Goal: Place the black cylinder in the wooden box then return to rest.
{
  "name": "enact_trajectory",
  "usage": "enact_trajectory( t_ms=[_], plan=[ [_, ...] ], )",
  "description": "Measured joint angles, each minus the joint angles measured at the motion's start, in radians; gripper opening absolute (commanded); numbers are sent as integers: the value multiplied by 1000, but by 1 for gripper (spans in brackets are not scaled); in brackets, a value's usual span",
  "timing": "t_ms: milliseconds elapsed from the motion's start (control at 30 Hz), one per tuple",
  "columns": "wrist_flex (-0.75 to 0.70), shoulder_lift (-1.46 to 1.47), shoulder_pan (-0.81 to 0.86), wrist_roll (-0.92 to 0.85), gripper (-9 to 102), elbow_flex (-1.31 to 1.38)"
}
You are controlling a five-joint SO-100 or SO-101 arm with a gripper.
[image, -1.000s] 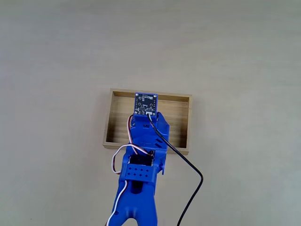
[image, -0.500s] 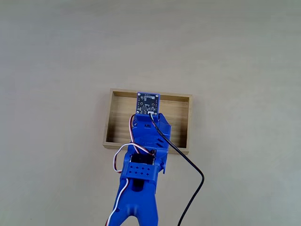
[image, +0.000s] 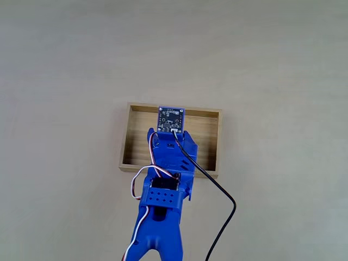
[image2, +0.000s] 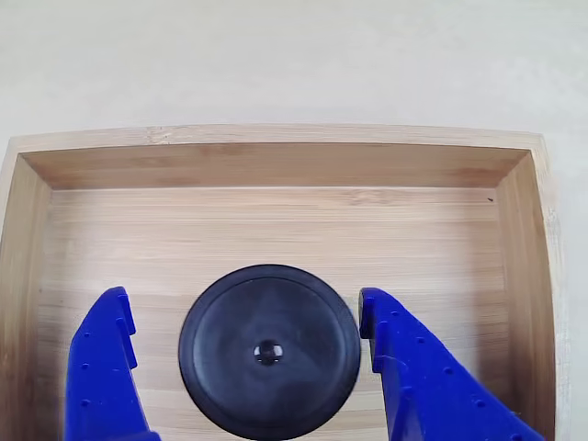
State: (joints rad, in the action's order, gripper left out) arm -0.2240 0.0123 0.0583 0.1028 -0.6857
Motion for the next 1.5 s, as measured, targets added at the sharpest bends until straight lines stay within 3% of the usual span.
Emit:
enact_trajectory(
  t_ms=[467,900,1067,1300,1500],
  plan=[
    [-55,218,40,61,38,-11],
    [-137,759,38,34,35,-336],
    [-281,991,38,-2,33,-430],
    [-604,1284,-14,-71,30,-471],
    [-815,1459,-40,-101,20,-561]
  ],
)
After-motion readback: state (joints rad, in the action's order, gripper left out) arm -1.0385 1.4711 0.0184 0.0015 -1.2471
